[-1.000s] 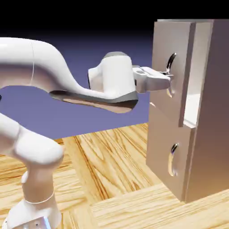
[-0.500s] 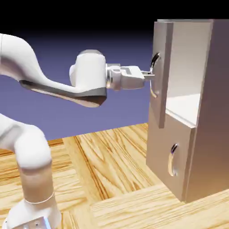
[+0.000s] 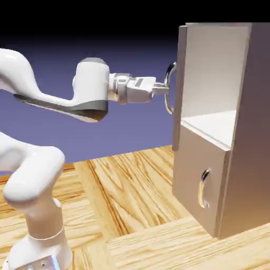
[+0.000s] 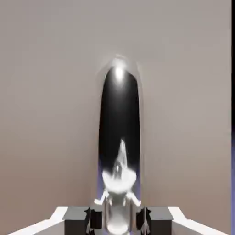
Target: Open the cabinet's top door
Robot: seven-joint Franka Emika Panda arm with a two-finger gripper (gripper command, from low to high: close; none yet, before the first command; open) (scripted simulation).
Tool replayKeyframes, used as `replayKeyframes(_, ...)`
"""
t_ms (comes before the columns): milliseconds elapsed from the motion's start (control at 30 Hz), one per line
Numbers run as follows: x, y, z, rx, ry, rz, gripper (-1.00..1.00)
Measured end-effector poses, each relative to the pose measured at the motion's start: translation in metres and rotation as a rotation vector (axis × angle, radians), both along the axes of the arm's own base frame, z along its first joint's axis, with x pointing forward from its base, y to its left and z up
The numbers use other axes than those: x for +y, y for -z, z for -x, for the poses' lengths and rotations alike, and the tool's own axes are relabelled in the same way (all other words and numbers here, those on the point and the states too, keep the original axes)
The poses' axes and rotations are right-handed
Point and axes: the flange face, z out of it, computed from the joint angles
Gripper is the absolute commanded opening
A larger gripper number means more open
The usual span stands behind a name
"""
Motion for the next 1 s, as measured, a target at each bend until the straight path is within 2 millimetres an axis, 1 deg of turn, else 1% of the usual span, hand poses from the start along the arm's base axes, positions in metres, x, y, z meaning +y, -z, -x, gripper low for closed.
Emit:
replayKeyframes(200, 0.022, 0.0, 0.01, 0.0, 0.084, 0.0, -1.0)
replayKeyframes(433, 0.062, 0.0, 0.023, 0.0, 0.234, 0.001, -1.0)
replayKeyframes(733, 0.126, 0.0, 0.031, 0.0, 0.46, 0.0, -1.0)
replayKeyframes(867, 0.158, 0.0, 0.029, 0.0, 0.574, 0.0, -1.0)
replayKeyframes(1000, 0.192, 0.0, 0.024, 0.0, 0.695, -0.001, -1.0)
